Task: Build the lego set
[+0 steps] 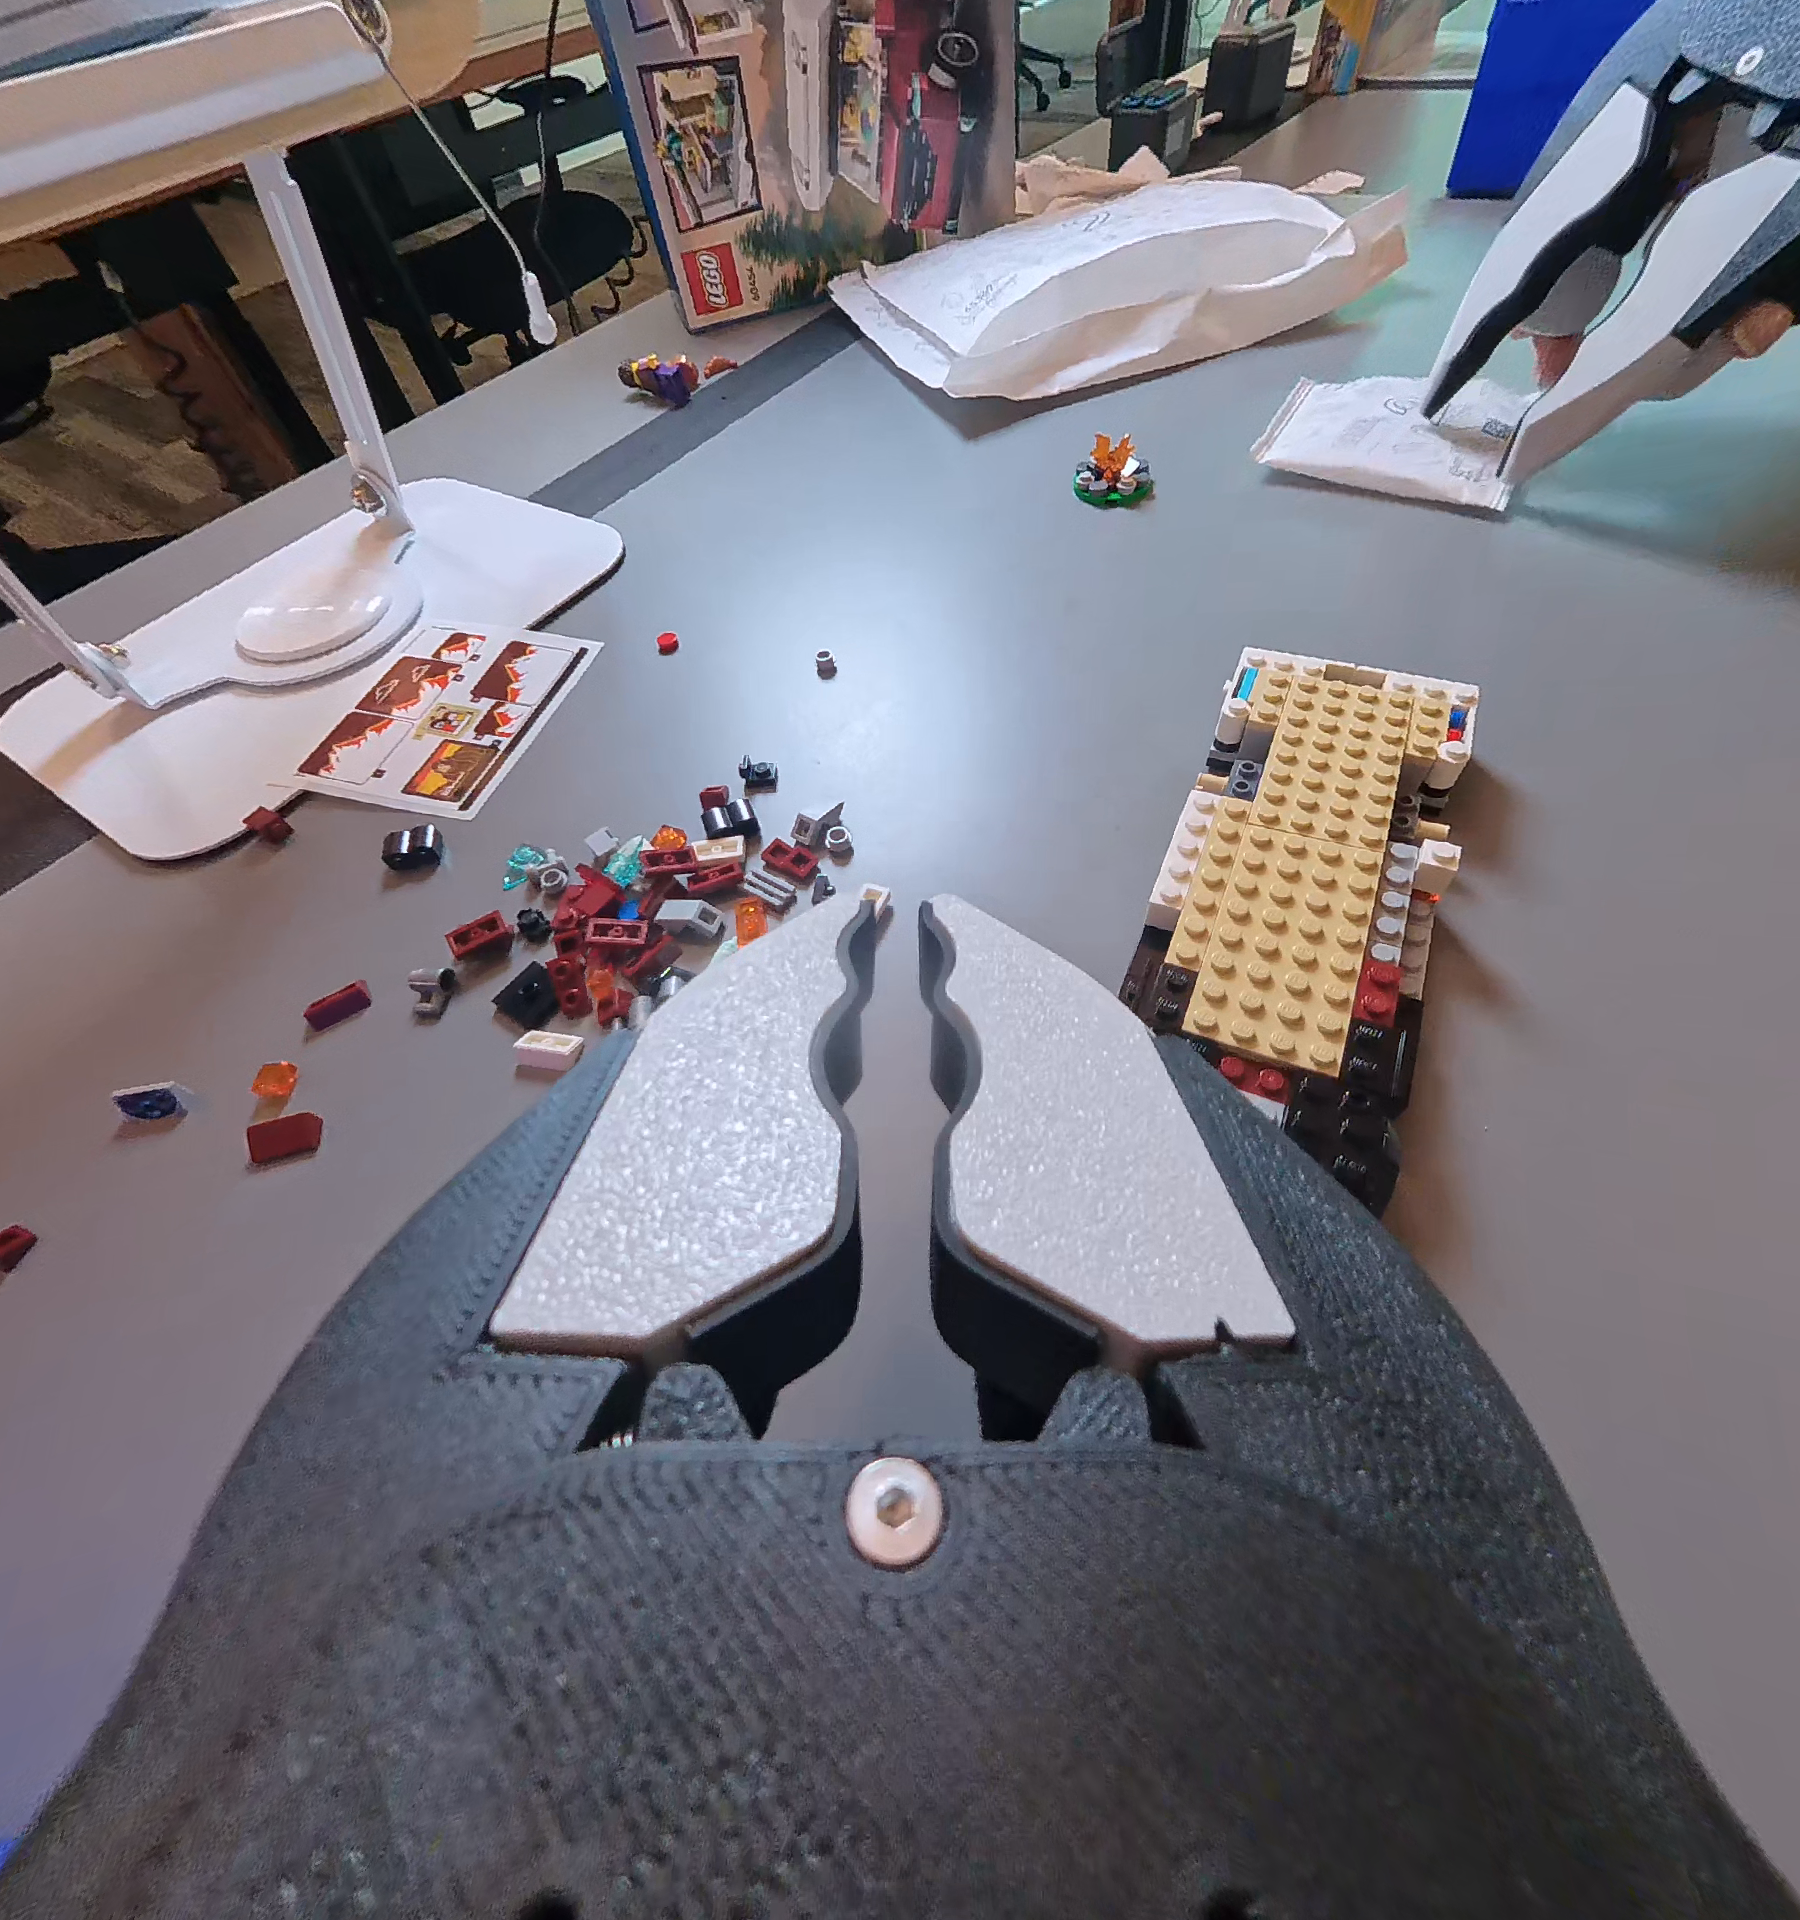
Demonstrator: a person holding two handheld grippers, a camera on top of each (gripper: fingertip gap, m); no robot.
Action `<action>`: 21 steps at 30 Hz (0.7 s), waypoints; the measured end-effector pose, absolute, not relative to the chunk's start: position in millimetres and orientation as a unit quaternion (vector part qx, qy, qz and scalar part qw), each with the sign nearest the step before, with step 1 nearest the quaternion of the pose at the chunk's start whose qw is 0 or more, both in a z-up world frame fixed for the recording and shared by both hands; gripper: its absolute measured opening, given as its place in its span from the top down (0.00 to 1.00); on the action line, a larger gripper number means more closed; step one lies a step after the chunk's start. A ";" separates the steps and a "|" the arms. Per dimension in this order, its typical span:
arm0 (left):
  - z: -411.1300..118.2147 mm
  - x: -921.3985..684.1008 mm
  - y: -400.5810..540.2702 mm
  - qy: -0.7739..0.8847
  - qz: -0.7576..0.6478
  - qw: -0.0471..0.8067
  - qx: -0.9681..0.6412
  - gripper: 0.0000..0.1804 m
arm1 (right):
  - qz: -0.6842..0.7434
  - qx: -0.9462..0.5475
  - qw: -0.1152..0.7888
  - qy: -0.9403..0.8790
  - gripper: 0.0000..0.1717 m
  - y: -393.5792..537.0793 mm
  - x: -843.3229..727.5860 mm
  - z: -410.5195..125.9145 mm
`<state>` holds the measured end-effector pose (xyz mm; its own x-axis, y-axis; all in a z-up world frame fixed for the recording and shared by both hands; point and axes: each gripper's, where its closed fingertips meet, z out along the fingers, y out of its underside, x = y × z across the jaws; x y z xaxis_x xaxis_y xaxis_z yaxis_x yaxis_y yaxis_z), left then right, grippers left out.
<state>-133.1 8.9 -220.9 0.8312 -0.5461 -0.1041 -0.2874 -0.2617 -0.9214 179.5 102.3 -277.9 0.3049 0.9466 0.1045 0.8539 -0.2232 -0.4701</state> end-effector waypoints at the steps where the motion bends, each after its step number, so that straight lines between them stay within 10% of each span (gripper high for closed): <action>1: -220.5 -133.6 8.9 0.264 -0.119 0.547 -0.785 0.96 | 0.105 -0.773 0.237 -0.580 0.73 104.4 178.7 -271.1; 10: -218.6 -137.0 10.0 0.258 -0.123 0.553 -0.783 0.96 | 0.229 -0.633 0.361 -0.646 0.72 86.1 60.6 -181.9; 21: -221.4 -144.0 10.9 0.250 -0.139 0.548 -0.786 0.95 | 0.225 -0.491 0.195 -0.818 0.63 7.6 -13.8 -269.3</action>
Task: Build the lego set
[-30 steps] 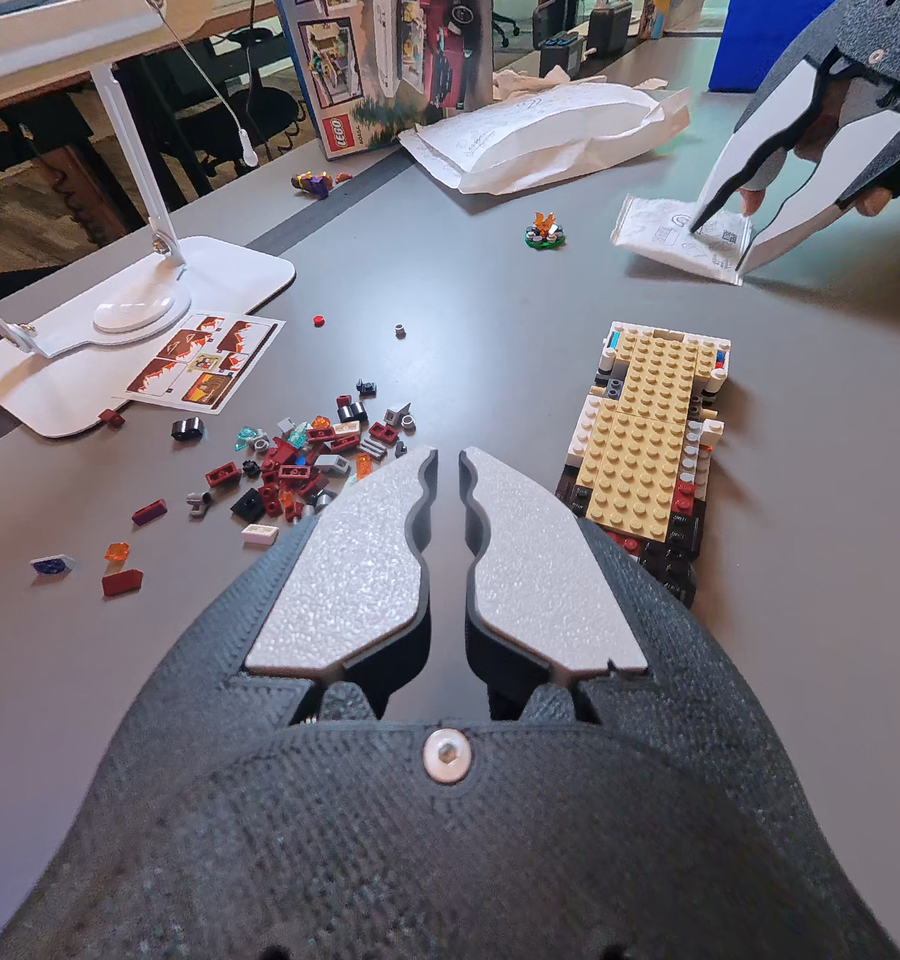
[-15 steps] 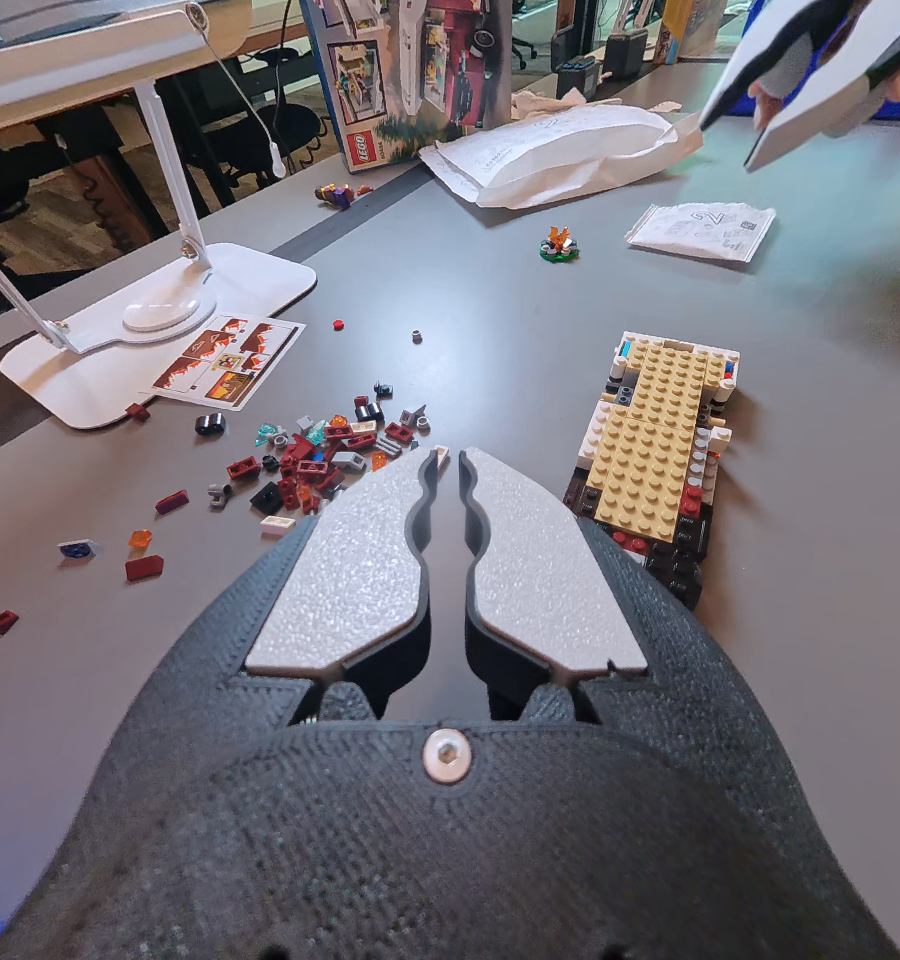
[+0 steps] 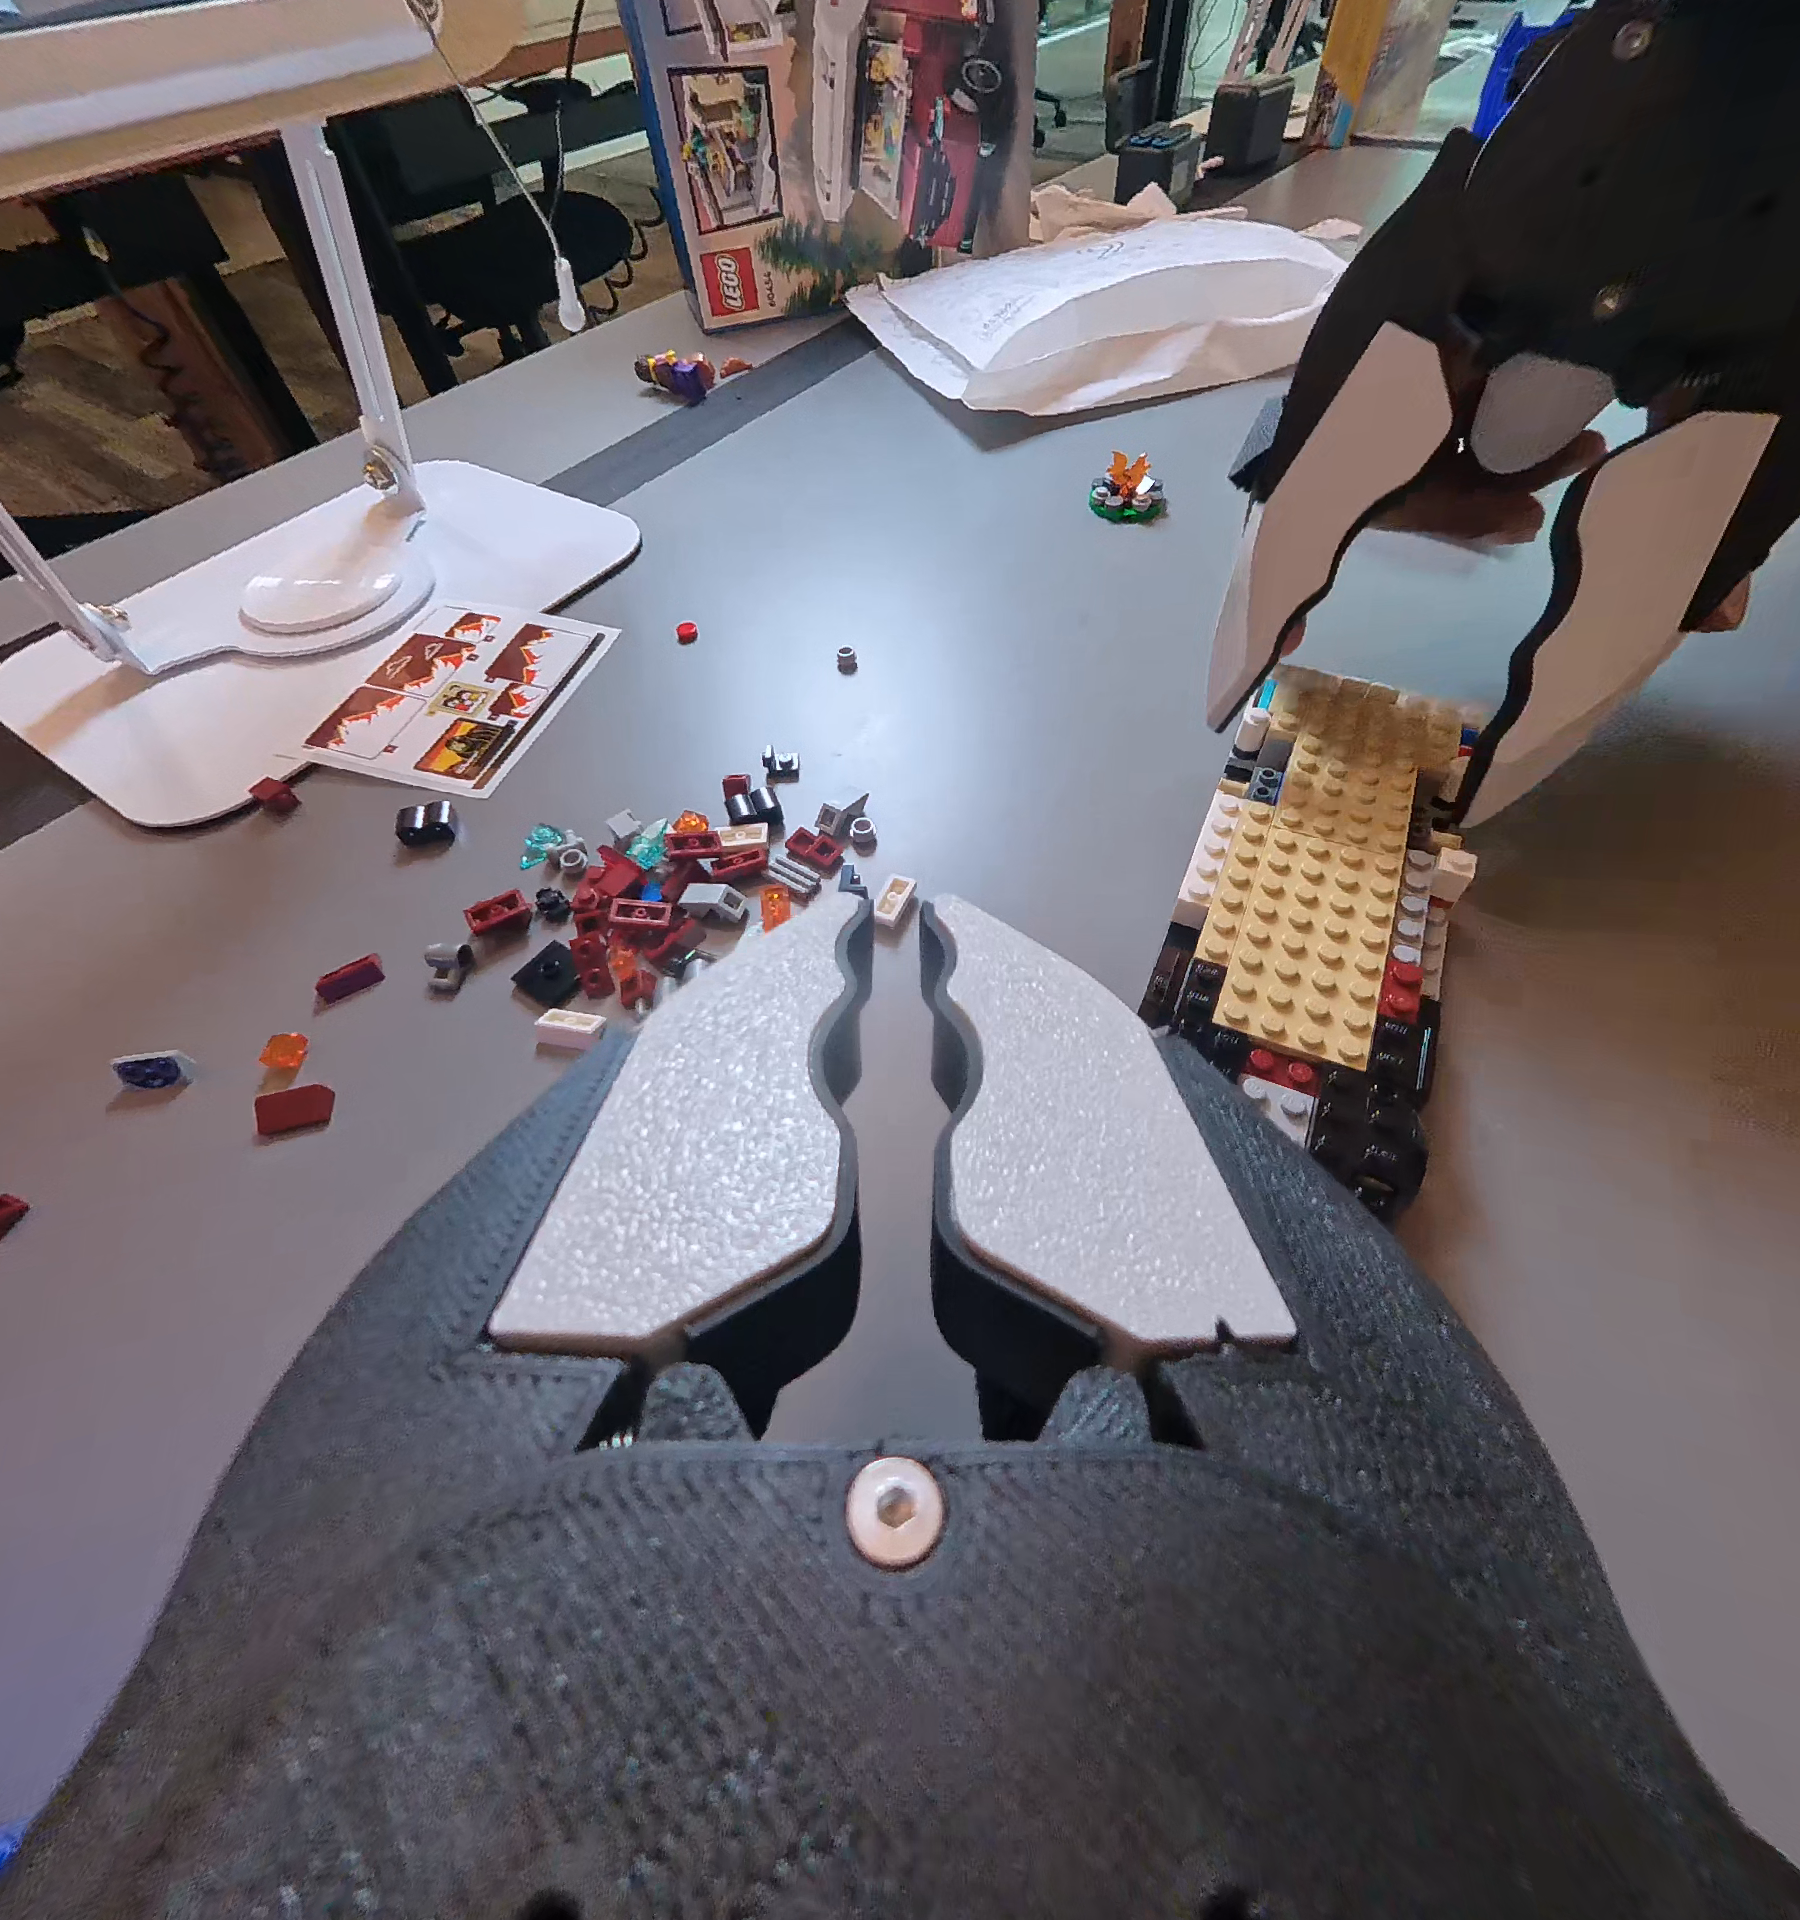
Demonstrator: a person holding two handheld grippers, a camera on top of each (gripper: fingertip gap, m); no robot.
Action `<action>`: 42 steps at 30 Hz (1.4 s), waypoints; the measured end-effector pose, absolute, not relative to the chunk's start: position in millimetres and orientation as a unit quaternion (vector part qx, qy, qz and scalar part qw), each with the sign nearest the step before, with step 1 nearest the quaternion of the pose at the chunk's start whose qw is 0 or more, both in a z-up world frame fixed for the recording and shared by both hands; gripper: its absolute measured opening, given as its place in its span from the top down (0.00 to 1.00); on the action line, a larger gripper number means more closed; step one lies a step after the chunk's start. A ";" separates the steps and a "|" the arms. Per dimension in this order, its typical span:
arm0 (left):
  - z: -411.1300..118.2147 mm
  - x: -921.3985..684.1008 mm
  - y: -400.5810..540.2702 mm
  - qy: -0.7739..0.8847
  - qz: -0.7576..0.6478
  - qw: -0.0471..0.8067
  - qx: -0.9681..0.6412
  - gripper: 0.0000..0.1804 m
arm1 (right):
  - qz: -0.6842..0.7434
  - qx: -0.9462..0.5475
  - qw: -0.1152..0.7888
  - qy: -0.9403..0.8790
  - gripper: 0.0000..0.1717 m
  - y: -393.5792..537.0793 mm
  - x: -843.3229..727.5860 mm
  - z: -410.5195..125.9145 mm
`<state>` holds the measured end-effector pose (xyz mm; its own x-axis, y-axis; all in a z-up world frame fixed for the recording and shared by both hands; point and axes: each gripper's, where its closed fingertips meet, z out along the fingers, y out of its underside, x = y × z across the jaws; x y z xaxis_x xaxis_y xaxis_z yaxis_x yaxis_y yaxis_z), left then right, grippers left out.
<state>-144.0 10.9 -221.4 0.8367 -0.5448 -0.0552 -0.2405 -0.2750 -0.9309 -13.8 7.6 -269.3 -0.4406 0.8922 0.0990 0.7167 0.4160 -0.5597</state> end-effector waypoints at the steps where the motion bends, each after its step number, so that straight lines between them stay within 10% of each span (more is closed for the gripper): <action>1: -222.0 -144.3 11.0 0.250 -0.139 0.547 -0.787 0.95 | 0.212 -0.485 0.185 -0.828 0.64 7.5 -13.3 -272.1; 22: -222.5 -136.1 5.9 0.271 -0.147 0.539 -0.784 0.94 | 0.168 -0.463 0.109 -0.864 0.75 22.5 1.0 -265.3; 28: -237.7 -106.3 -12.7 0.325 -0.219 0.477 -0.787 0.81 | 0.204 -0.471 0.152 -0.845 0.99 17.8 -19.9 -255.8; 42: -265.4 -82.5 -36.4 0.389 -0.243 0.393 -0.797 0.72 | 0.092 -0.467 0.106 -0.873 1.00 23.9 -18.9 -269.3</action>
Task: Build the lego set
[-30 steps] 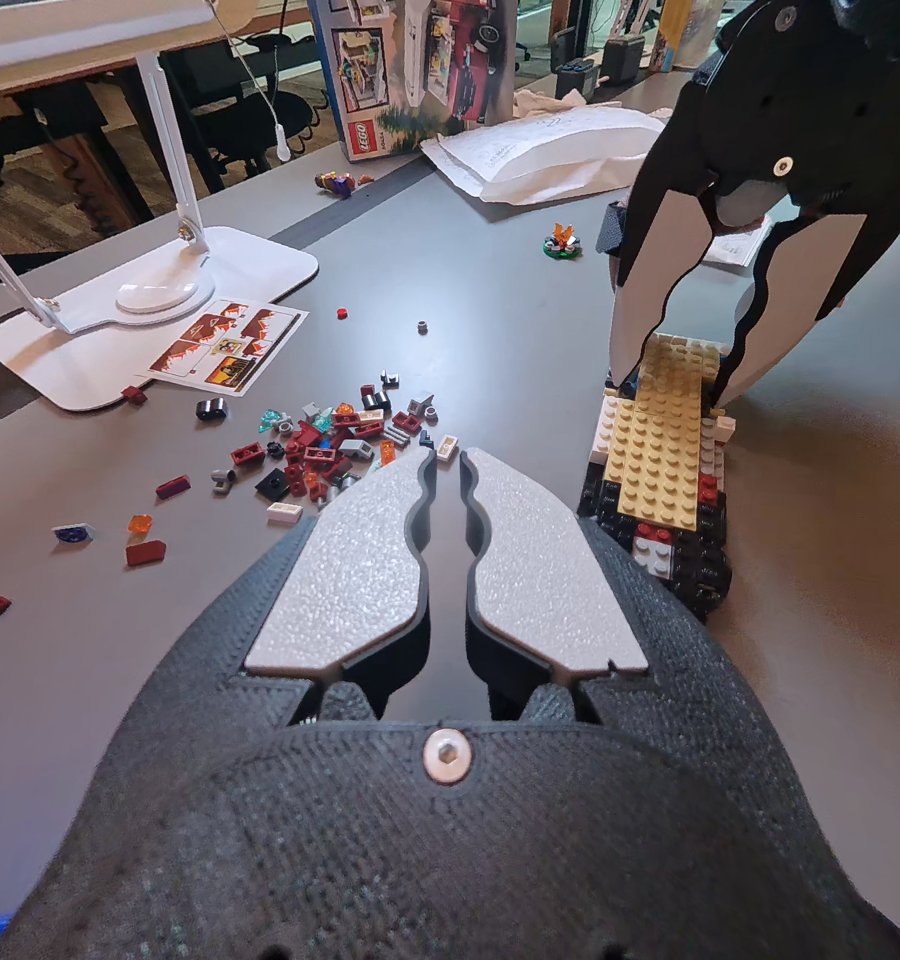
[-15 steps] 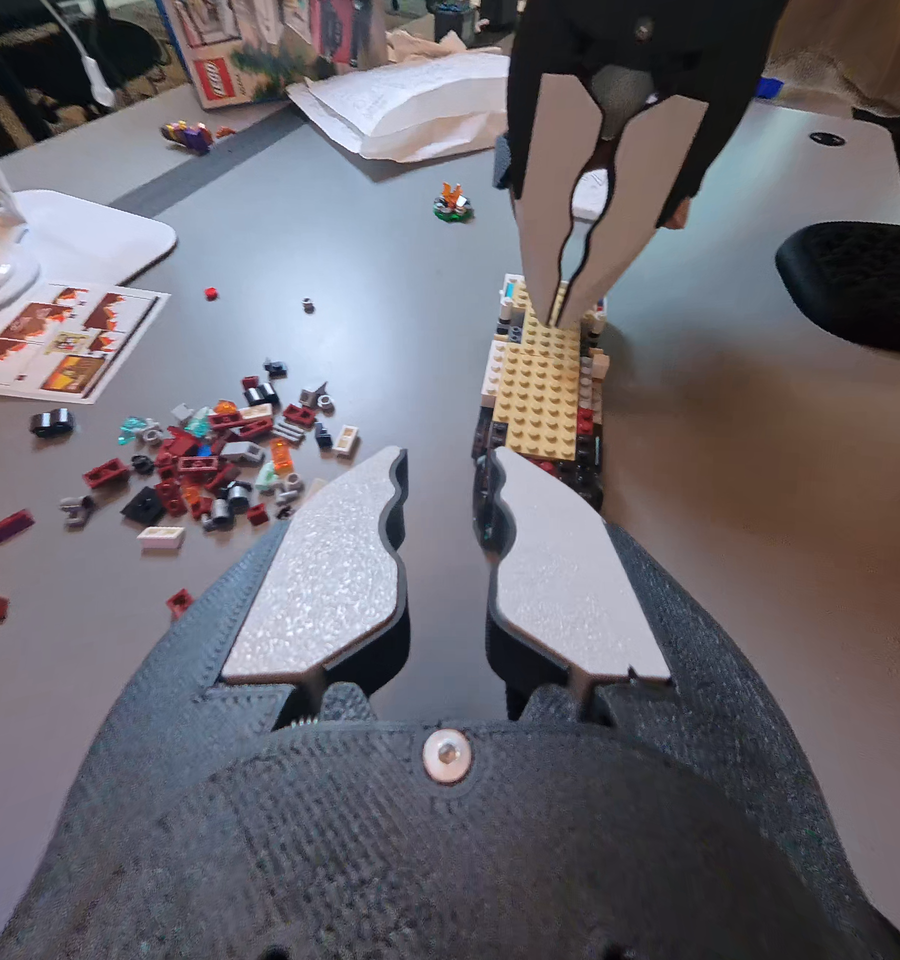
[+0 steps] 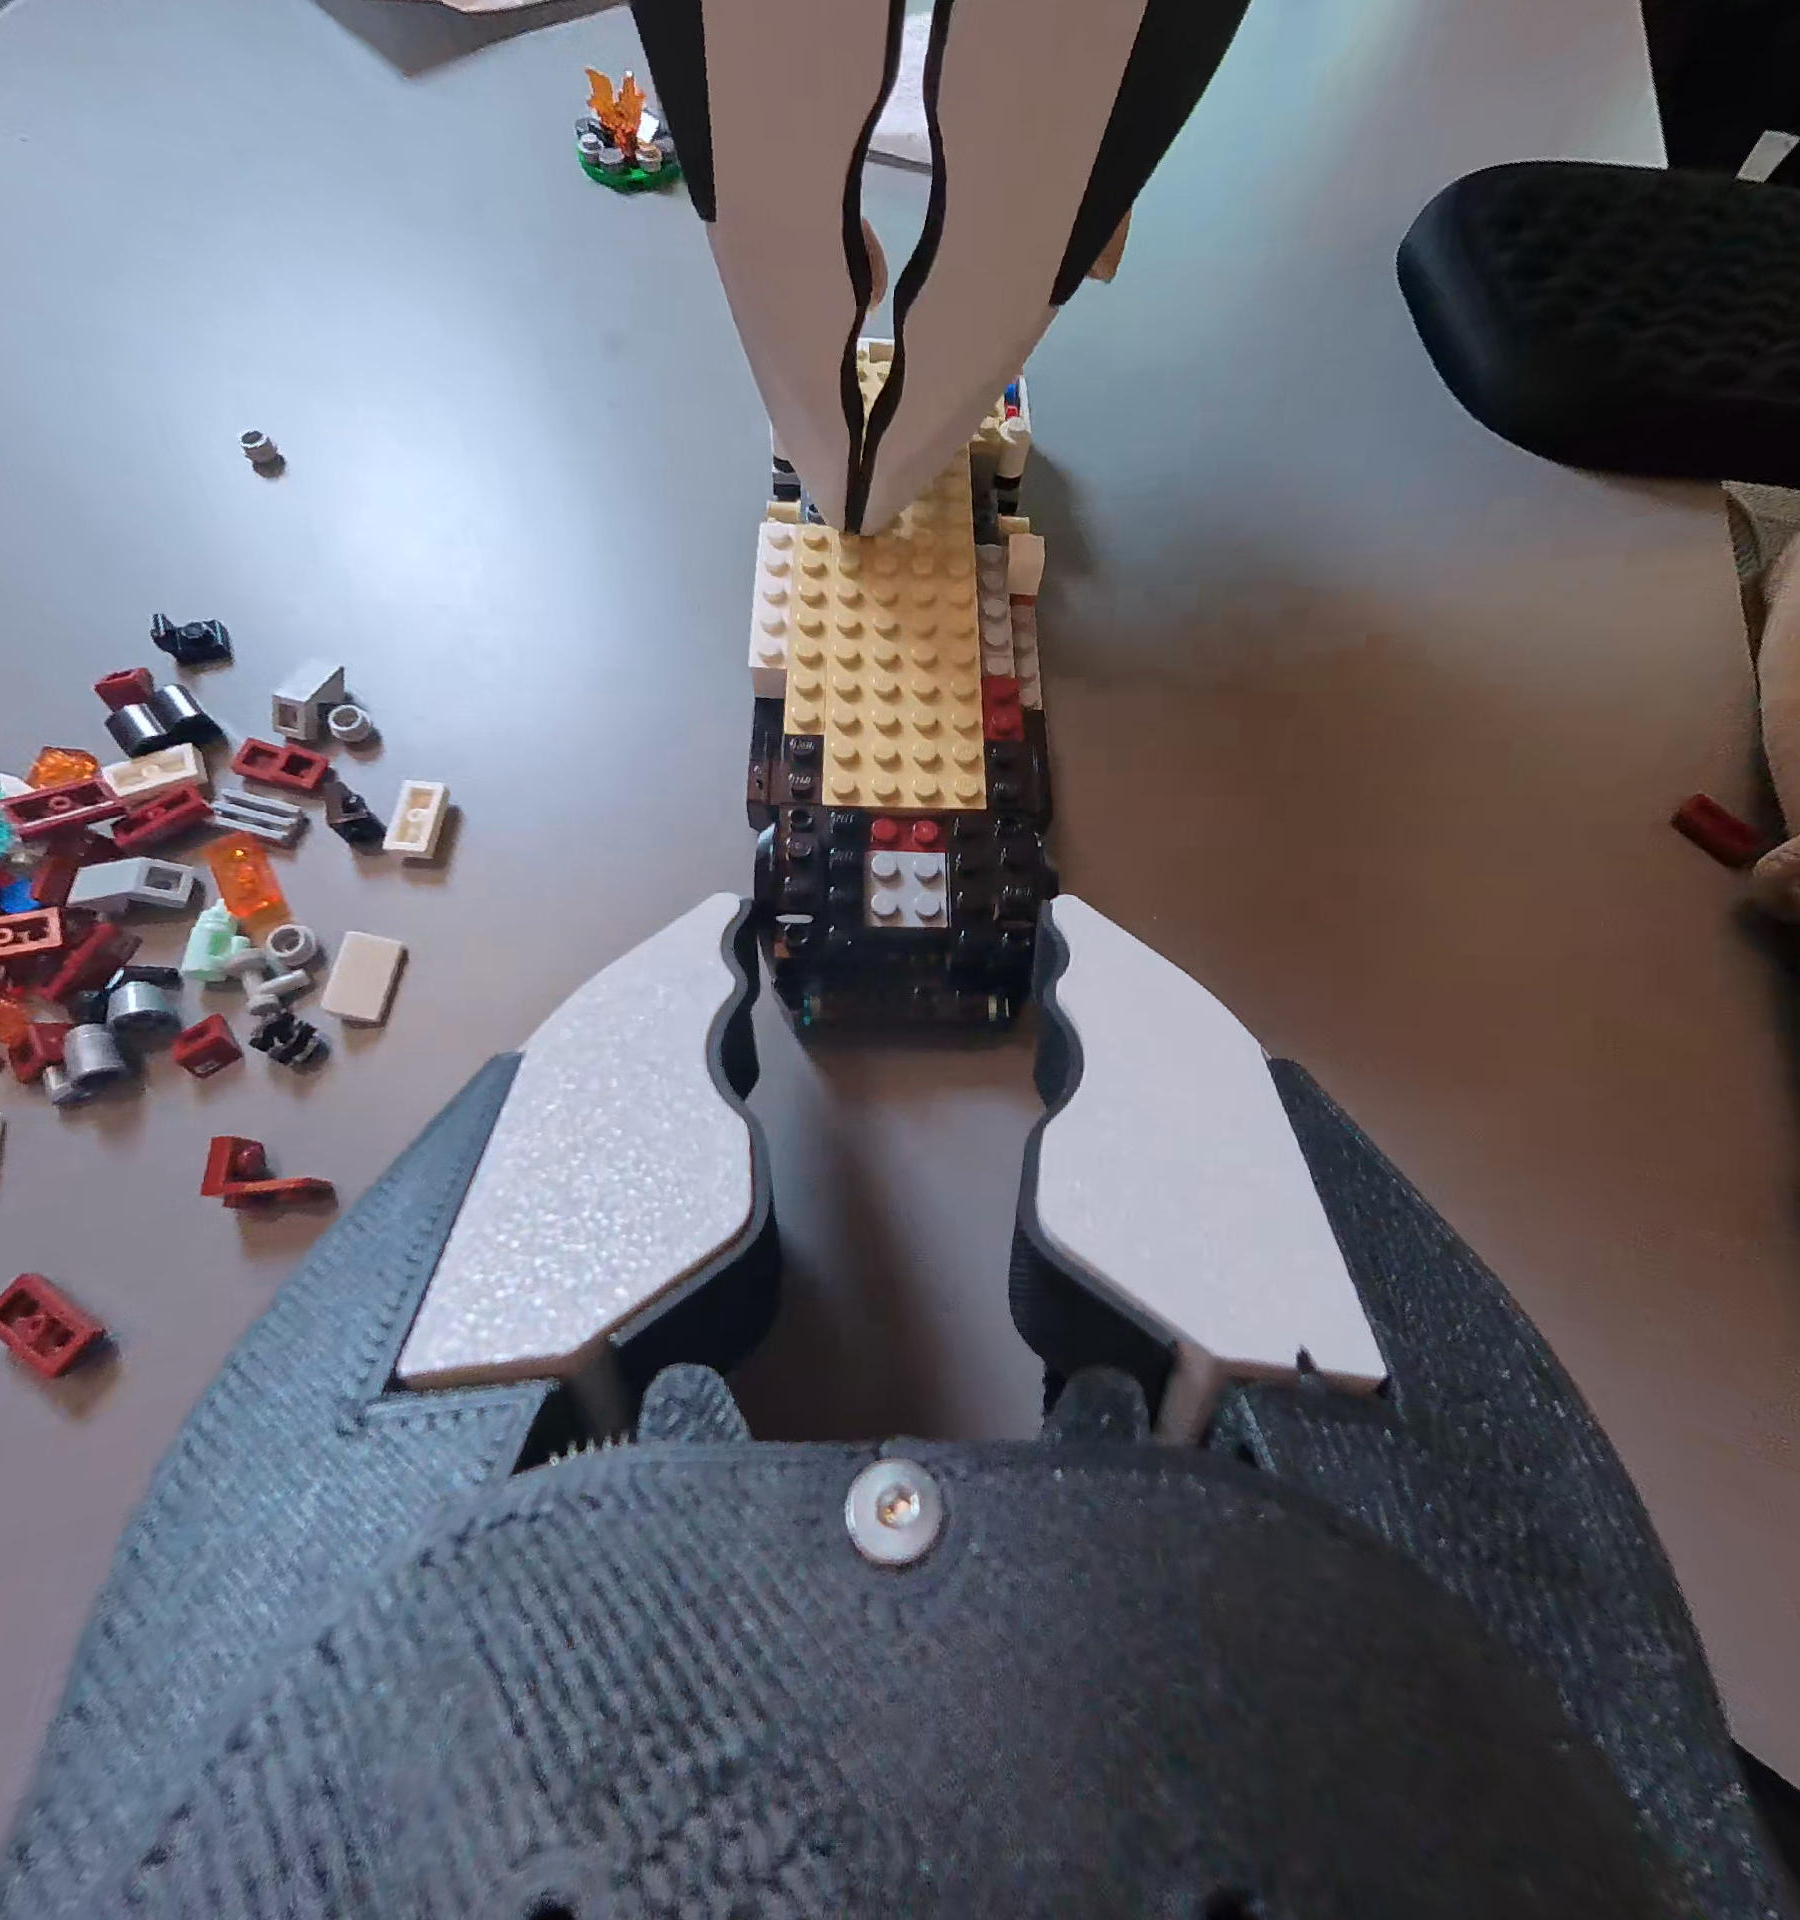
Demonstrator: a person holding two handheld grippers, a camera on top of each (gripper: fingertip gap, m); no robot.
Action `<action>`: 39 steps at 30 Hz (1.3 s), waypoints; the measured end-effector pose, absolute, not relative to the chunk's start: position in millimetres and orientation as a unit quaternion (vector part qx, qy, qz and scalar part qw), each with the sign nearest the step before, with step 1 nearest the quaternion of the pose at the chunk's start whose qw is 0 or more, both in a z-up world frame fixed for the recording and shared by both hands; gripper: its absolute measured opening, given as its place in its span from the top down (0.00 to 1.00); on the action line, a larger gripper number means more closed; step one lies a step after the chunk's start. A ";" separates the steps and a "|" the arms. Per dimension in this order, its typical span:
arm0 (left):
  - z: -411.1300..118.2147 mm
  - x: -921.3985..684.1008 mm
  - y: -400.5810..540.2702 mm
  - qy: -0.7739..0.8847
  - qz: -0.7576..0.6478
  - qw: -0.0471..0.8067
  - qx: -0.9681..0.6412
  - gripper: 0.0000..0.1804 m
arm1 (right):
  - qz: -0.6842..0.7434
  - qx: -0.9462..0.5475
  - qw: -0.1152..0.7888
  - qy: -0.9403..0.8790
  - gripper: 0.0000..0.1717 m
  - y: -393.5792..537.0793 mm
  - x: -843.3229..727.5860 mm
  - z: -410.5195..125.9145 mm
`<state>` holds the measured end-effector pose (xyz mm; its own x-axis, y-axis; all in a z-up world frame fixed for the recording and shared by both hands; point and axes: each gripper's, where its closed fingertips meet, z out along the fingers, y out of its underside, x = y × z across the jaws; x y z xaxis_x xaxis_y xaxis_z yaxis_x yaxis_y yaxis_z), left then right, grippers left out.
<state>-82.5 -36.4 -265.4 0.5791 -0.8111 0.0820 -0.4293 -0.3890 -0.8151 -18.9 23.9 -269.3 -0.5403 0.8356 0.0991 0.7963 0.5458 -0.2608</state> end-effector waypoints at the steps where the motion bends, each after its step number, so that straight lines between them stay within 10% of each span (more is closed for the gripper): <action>1: -265.5 -82.5 -36.5 0.388 -0.245 0.392 -0.797 0.72 | 0.077 -0.463 0.107 -0.877 1.00 23.9 -18.5 -269.6; 39: -270.2 -85.8 -35.4 0.406 -0.213 0.390 -0.799 0.74 | 0.143 -0.551 0.239 -0.787 1.00 23.6 -33.9 -266.9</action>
